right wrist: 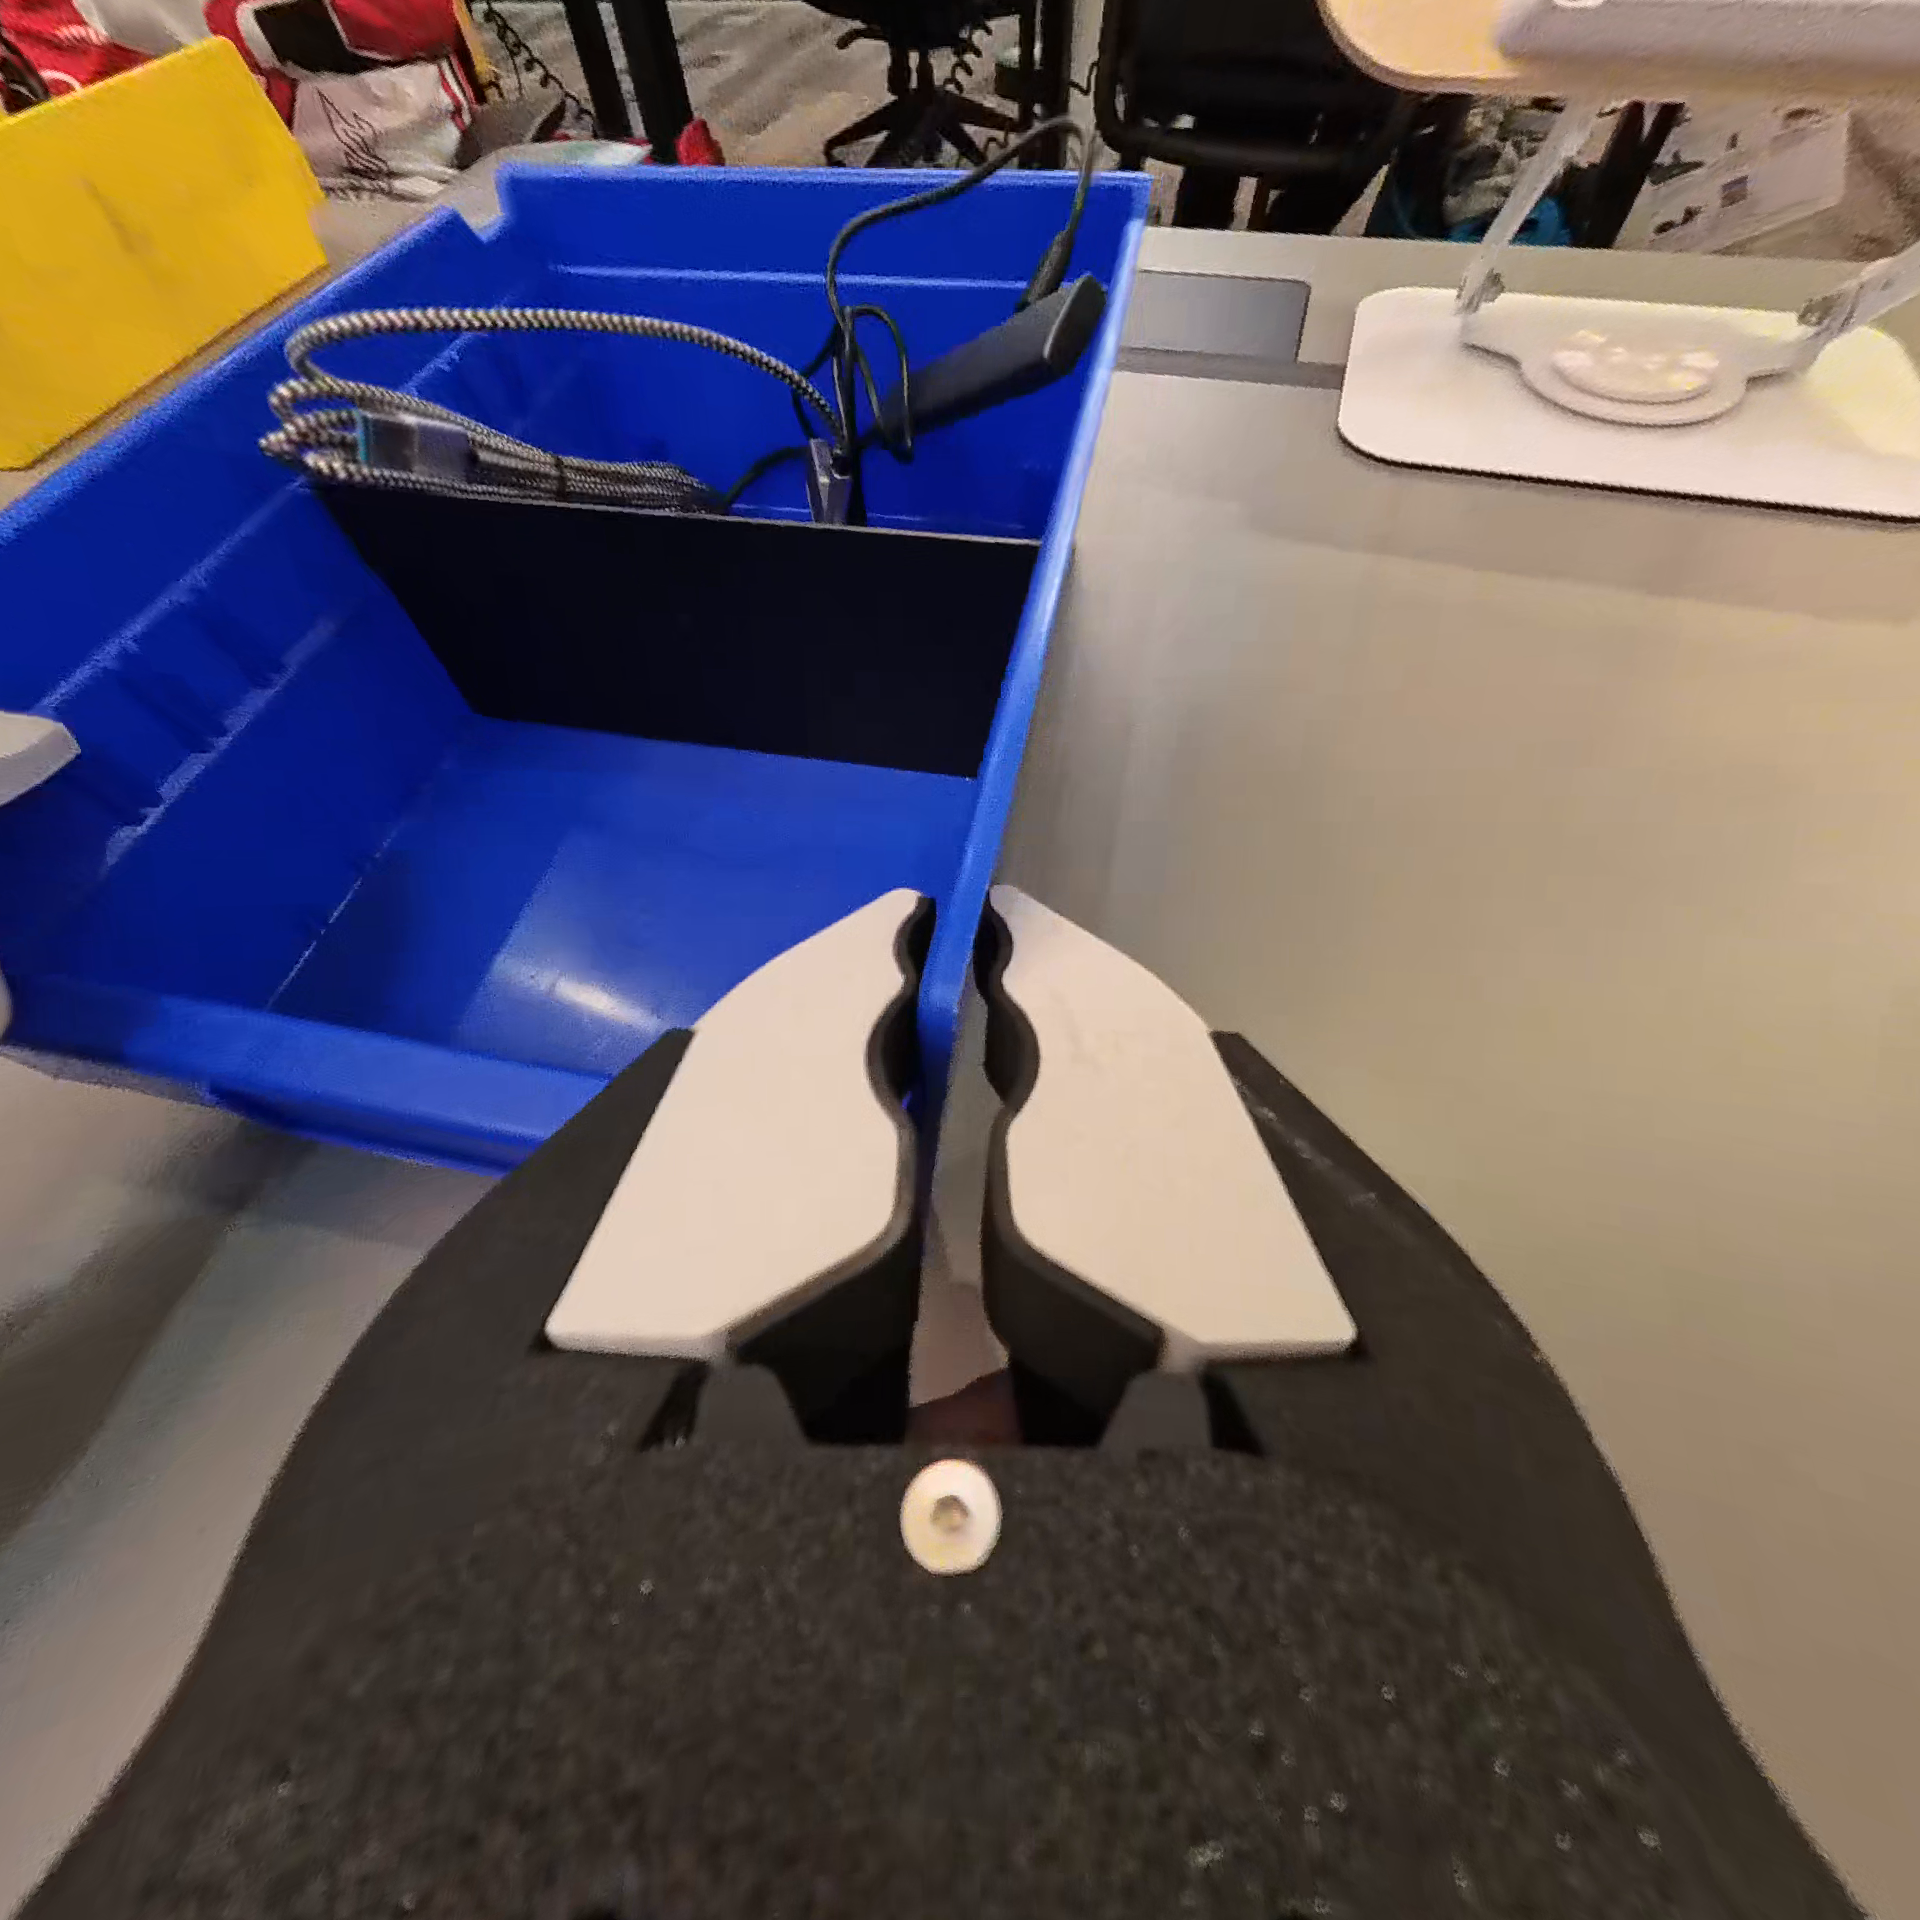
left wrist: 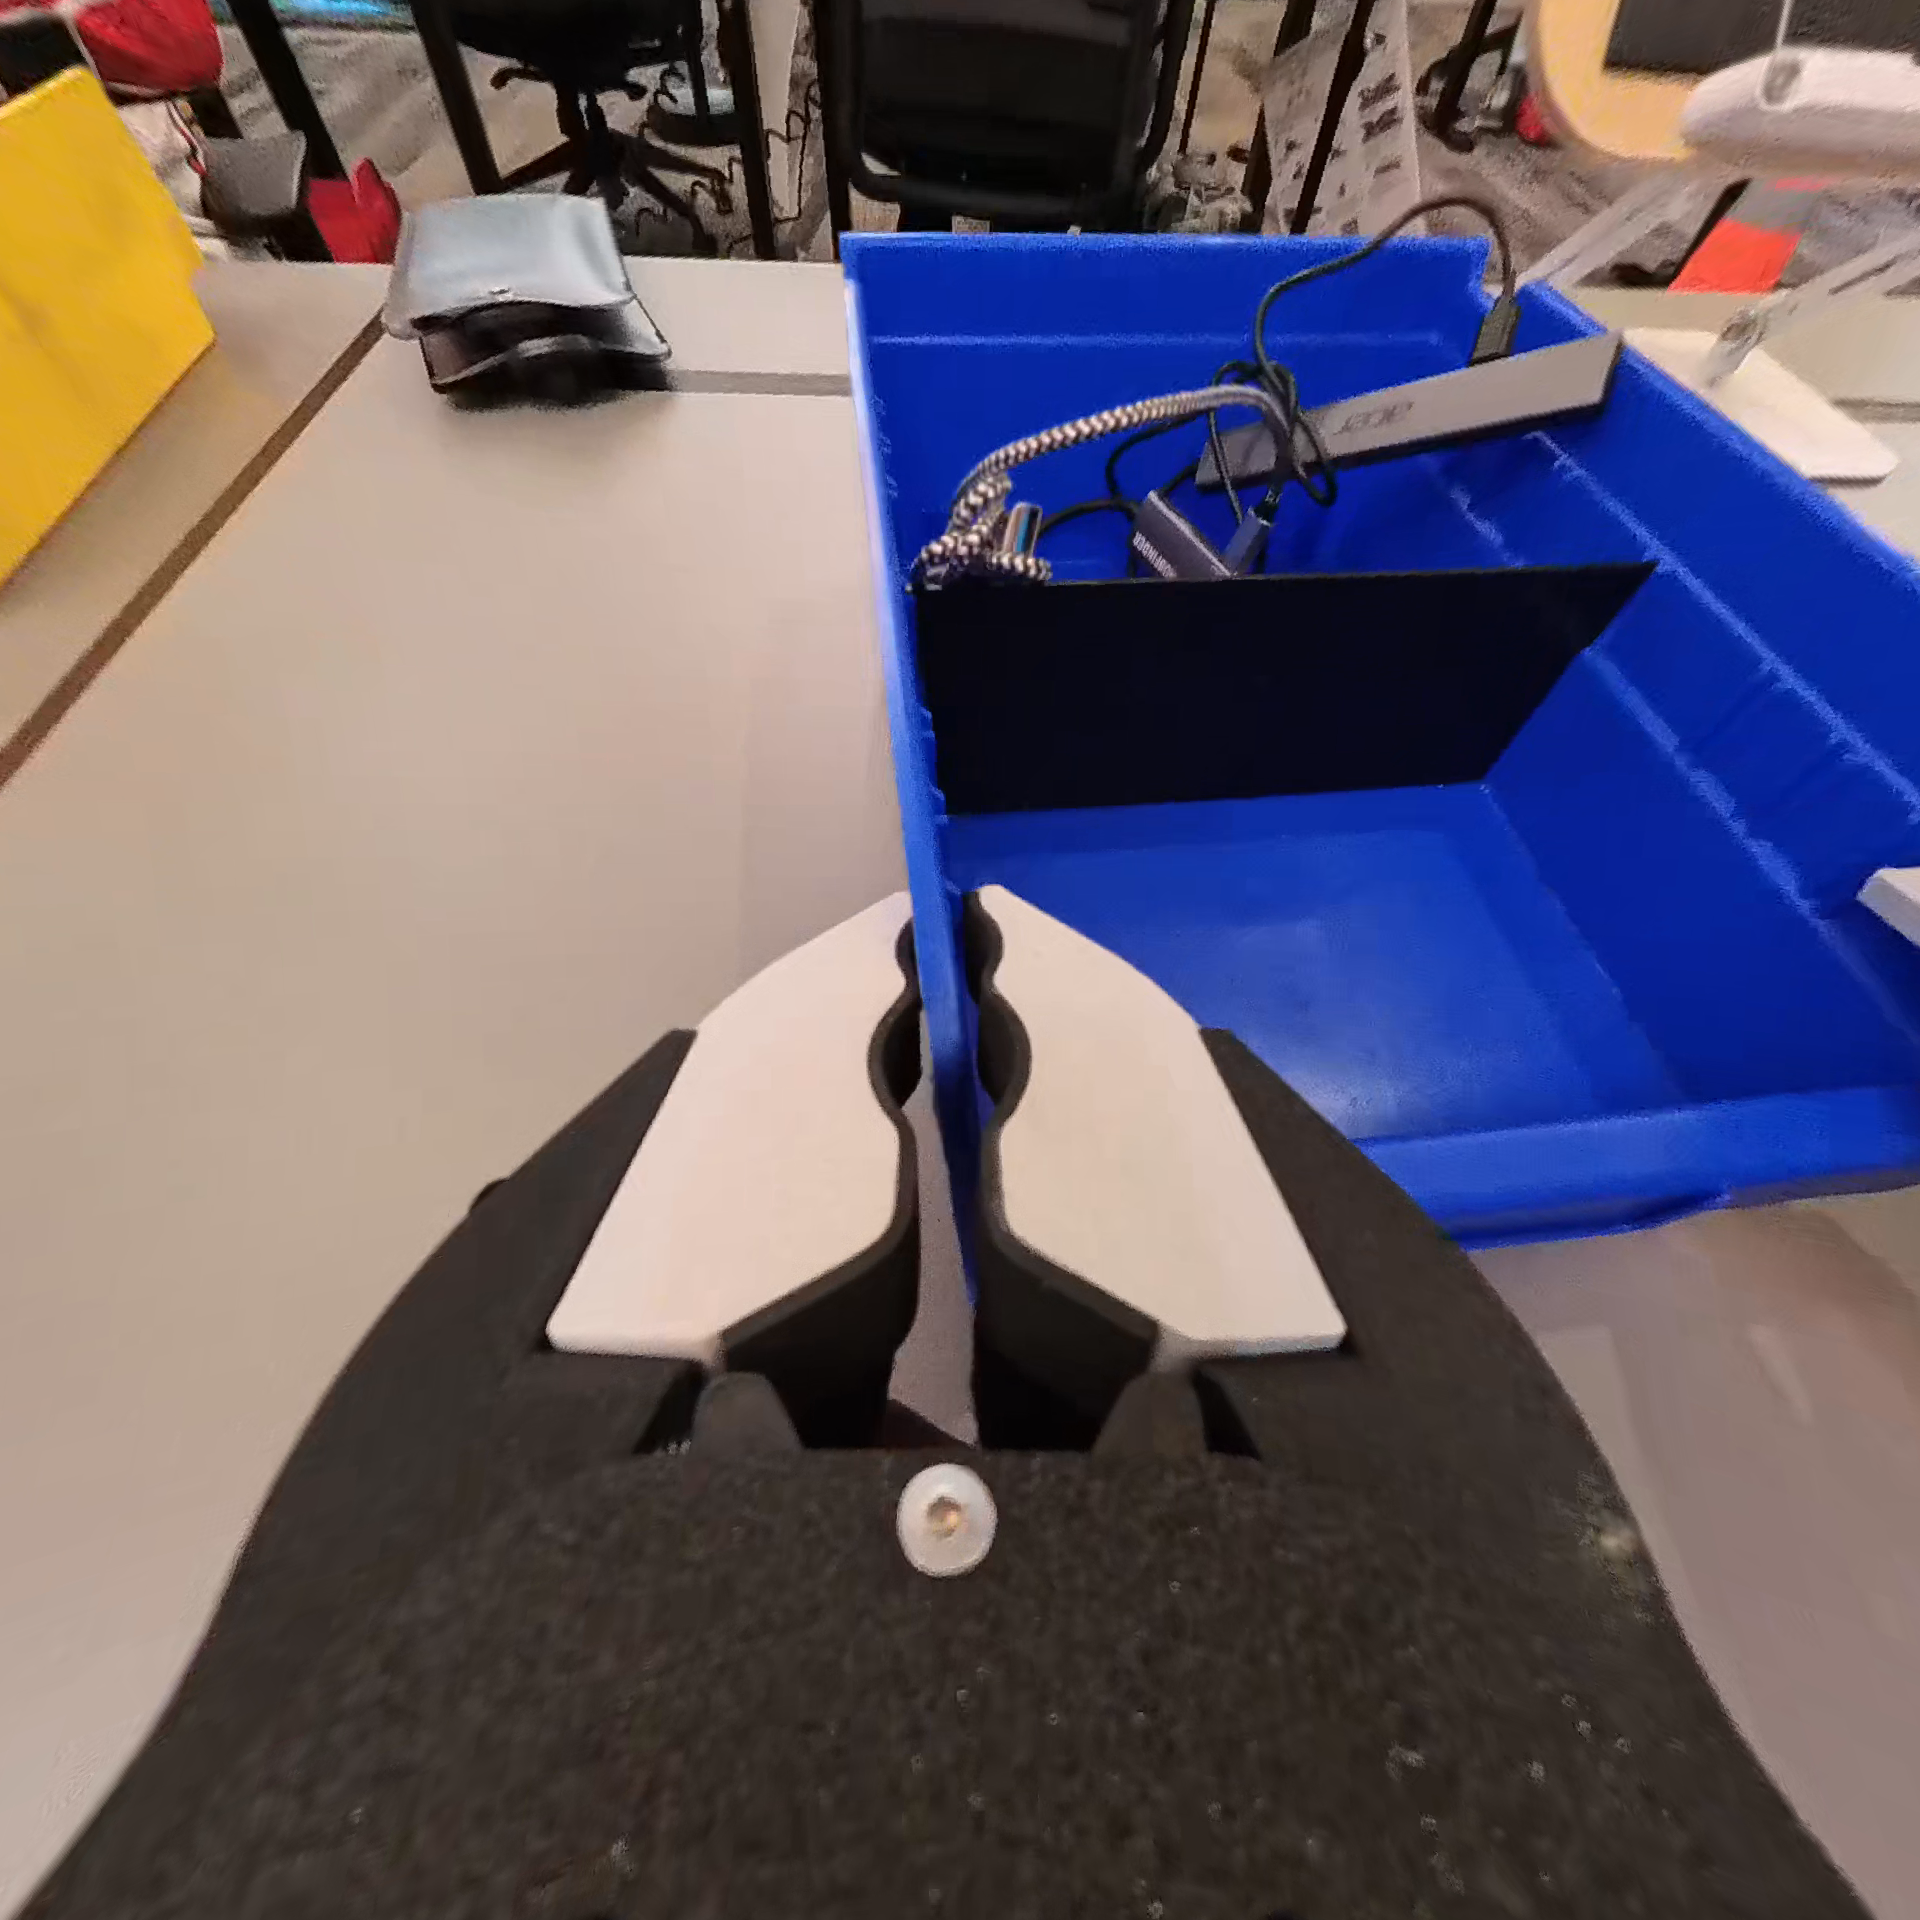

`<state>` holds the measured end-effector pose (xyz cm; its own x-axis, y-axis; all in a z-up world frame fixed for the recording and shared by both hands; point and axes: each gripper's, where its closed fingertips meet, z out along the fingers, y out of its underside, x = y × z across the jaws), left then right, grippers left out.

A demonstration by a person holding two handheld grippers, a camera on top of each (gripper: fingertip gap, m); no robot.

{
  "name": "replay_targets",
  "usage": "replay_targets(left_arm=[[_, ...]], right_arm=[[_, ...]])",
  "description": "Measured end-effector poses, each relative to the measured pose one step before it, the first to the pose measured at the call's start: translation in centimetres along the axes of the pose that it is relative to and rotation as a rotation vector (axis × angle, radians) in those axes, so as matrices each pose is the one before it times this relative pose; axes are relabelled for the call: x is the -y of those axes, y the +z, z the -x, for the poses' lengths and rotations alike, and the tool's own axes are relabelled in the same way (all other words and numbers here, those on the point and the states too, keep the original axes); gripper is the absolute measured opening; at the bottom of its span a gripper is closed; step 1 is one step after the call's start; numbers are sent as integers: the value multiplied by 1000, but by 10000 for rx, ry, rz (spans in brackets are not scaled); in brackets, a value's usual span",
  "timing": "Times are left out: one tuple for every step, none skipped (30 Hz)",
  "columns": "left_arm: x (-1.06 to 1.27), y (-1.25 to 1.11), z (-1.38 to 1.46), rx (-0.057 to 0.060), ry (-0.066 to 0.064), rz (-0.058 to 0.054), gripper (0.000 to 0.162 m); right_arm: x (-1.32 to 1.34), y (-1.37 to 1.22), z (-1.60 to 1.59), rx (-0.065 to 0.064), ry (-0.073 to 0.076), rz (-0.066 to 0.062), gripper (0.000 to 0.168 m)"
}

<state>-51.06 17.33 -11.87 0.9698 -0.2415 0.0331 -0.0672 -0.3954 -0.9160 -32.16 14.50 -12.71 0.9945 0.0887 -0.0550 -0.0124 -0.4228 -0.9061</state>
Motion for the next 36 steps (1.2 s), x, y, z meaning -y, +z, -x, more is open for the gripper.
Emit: replay_targets(left_arm=[[-16, -20, 36, 70, 22, 27, 4], [-16, -28, 52, 112, 108, 44, 5], [2, -12, 57, 96, -6, 3, 5], [10, -4, 22, 23, -129, -33, 5], [-9, -6, 34, 3, -145, -34, 5], [7, -7, 100, 34, -130, -15, 7], [-2, -21, 157, 53, -106, 23, 10], [-22, -31, 247, 86, -83, 42, 13], [-17, -41, 292, 101, -99, 36, 20], [-17, -26, 215, 51, -133, 33, 25], [-24, -37, 187, 37, -144, 39, 27], [-1, -30, 232, 95, -130, 40, 29], [28, -101, 188, 95, -131, 31, 30], [208, -267, 20, 14, -138, -69, 28], [622, -598, -225, -97, -125, -305, 26], [989, -945, -409, -137, -93, -482, 27], [1195, -1161, -401, -5, -80, -532, 29], [1187, -1213, -420, 110, -30, -497, 33], [885, -1202, -530, 148, 53, -348, 33], [367, -1156, -716, 110, 130, -177, 33], [-181, -1054, -966, -7, 134, -32, 34], [-766, -884, -1246, -157, 21, 101, 33], [-1263, -626, -1568, -379, -140, 213, 33], [-1678, -305, -1745, -530, -260, 299, 32], [-1880, 51, -1559, -500, -278, 395, 30], [-1604, 360, -1228, -399, -224, 530, 27], [-868, 496, -1108, -453, -67, 567, 27], [-95, 449, -893, -430, 182, 232, 27], [293, 354, -341, -133, 370, -94, 26], [249, 320, 78, 99, 460, -98, 26], [-50, 325, 178, 128, 492, 49, 26], [-337, 332, 184, 115, 447, 180, 26], [-483, 302, 184, 134, 325, 231, 26], [-480, 223, 76, 90, 181, 210, 26], [-365, 116, -151, -37, 81, 151, 26], [-208, 3, -259, -102, 35, 63, 26]], right_arm=[[9, 36, 51, 135, -58, -21, 7], [-44, -61, 94, 211, -219, 109, 9], [-145, -238, 205, 386, -266, 261, 11], [-168, -509, 135, 446, -161, 274, 11], [-71, -814, 88, 509, -33, 126, 13], [-91, -1027, 140, 612, -55, 47, 18], [-239, -1141, 180, 653, -118, 80, 19], [-390, -1229, -92, 479, -154, 116, 20], [-424, -1321, -493, 264, -141, 61, 22], [-353, -1404, -702, 201, -110, -48, 24], [-278, -1480, -792, 193, -41, -129, 24], [-291, -1527, -866, 199, -16, -115, 24], [-293, -1560, -995, 148, -18, -119, 24], [-260, -1608, -1016, 150, -59, -180, 25], [-293, -1646, -1124, 81, -122, -206, 26], [-290, -1666, -1478, -169, -110, -229, 27], [-351, -1650, -1680, -275, -174, -231, 28], [-496, -1573, -1899, -362, -197, -187, 29], [-642, -1522, -2290, -580, -63, -108, 29], [-661, -1450, -2606, -731, 181, -66, 29], [-607, -1338, -2569, -623, 397, -67, 29], [-607, -1242, -2406, -456, 475, -60, 29], [-585, -1160, -2366, -436, 433, -109, 29], [-563, -1052, -2321, -454, 330, -154, 30], [-534, -901, -2203, -467, 260, -110, 30], [-325, -709, -2116, -556, 298, -8, 30], [28, -471, -1920, -585, 324, 29, 31], [371, -317, -1375, -327, 247, -119, 32], [386, -241, -1053, -202, 131, -170, 33], [182, -173, -1114, -348, 123, -81, 34], [-53, -123, -970, -336, 146, 46, 35], [-104, -122, -581, -141, 192, 70, 35], [21, -124, -284, -22, 298, -2, 35], [162, -58, -9, 79, 399, -71, 34], [252, 72, 269, 199, 405, -111, 33], [229, 245, 466, 287, 289, -145, 32]])
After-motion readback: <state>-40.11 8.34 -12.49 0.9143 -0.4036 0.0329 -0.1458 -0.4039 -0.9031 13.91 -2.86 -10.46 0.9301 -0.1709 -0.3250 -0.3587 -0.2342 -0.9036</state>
